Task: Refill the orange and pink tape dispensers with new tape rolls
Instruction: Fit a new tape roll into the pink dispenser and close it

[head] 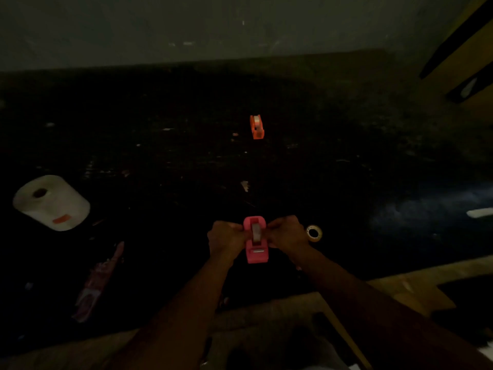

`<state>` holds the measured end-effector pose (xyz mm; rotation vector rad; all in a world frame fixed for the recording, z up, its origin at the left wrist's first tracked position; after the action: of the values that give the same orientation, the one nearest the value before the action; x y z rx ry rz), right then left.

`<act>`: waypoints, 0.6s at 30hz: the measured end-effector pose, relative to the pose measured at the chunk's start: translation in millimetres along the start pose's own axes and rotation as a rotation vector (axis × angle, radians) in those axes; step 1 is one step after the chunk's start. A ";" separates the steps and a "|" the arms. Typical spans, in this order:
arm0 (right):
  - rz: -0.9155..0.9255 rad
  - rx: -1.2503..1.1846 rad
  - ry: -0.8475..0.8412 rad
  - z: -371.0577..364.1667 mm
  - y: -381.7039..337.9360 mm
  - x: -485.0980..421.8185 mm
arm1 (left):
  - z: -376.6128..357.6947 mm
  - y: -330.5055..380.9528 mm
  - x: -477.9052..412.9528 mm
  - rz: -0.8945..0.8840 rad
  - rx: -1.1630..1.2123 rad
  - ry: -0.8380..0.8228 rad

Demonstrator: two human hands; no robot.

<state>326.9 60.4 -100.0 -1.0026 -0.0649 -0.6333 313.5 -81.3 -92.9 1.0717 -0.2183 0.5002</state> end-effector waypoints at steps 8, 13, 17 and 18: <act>0.118 0.036 0.001 21.9 -45.6 -27.7 | -5.0 39.4 -33.9 0.009 0.093 0.025; 0.178 0.052 0.007 22.8 -68.3 -62.2 | -9.0 66.7 -52.8 0.000 0.131 0.087; 0.153 0.040 -0.014 17.6 -82.8 -81.4 | -9.0 76.7 -69.5 -0.007 0.118 0.131; 0.145 0.044 -0.021 15.3 -86.9 -85.9 | -8.8 78.5 -75.4 -0.009 0.104 0.139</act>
<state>214.5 80.0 -53.6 -0.9619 -0.0244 -0.4870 208.8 -65.1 -66.2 1.1338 -0.0659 0.5806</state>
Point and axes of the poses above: each hand's wrist, its own x-axis away from the middle knuckle, its own z-axis out of the back of the hand, y = z × x, the point moved 1 cm from there along -x, towards the middle knuckle, and after that the axes turned 11 degrees about y, right-handed, at the moved point
